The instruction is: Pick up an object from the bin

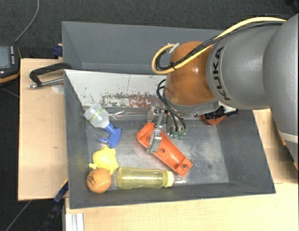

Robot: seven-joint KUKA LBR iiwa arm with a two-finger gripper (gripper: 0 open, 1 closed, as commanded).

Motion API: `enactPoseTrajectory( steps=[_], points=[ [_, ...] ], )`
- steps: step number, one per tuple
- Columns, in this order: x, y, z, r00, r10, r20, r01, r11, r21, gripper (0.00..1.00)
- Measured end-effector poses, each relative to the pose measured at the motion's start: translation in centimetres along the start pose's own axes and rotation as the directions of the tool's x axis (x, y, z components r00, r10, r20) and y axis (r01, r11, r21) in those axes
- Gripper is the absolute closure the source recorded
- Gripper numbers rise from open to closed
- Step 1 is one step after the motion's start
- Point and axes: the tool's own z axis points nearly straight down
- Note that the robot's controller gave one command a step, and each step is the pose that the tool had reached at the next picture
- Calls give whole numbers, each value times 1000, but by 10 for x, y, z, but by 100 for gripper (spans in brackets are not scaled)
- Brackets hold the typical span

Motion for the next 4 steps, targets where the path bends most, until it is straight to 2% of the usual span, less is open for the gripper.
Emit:
enactPoseTrajectory(
  steps=[1,2,3,4],
  points=[
    [0,0,0,1000,0,0,0,1000,0,0],
    [4,-14,-10,1000,9,1,-9,1000,-1,0],
    [-33,-58,-3,990,138,6,-138,990,-5,0],
    [-43,-83,6,971,239,4,-239,971,0,0]
  ],
)
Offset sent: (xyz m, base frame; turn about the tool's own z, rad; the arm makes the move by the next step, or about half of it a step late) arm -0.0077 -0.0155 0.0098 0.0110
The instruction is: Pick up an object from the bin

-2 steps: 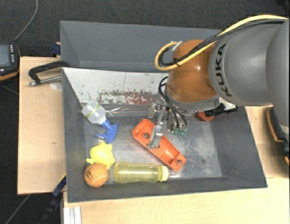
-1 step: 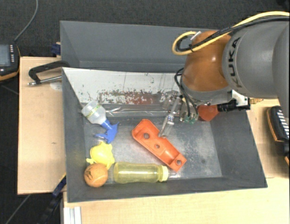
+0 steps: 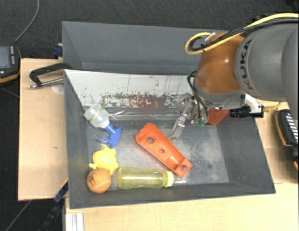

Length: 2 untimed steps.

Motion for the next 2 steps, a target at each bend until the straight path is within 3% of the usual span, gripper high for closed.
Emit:
enactPoseTrajectory(
  steps=[1,2],
  points=[
    [39,37,33,995,-100,2,100,995,-5,0],
    [63,39,49,992,-125,-1,125,992,-4,0]
  ],
)
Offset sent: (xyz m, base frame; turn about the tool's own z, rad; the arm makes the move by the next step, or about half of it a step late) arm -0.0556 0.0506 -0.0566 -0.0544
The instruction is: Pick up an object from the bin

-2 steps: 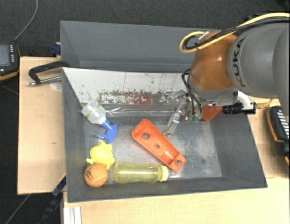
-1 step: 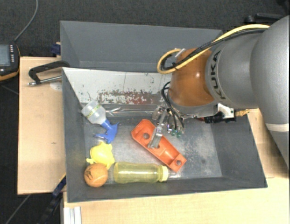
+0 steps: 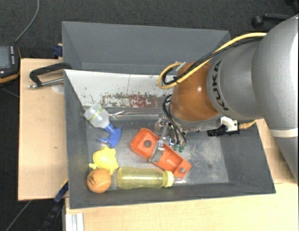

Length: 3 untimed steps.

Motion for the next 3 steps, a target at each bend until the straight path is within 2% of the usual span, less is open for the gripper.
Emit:
enactPoseTrajectory(
  steps=[1,2,3],
  points=[
    [13,-1,-16,987,158,0,-158,987,0,0],
    [26,14,-8,993,120,2,-120,993,-2,0],
    [30,21,-32,997,-70,6,71,998,-3,100]
  ],
)
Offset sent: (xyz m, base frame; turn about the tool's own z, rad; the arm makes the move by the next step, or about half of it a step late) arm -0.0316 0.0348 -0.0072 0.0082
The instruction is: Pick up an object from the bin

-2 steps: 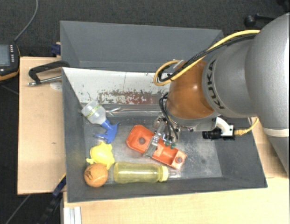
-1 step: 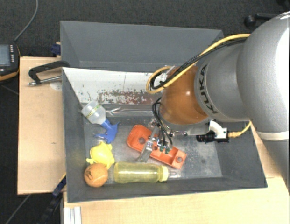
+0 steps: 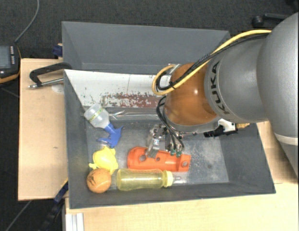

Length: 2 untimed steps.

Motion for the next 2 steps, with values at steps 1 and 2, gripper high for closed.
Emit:
enactPoseTrajectory(
  steps=[1,2],
  points=[
    [0,0,0,1000,0,0,0,1000,0,100],
    [1,4,-41,1000,-11,-7,11,1000,2,100]
  ],
)
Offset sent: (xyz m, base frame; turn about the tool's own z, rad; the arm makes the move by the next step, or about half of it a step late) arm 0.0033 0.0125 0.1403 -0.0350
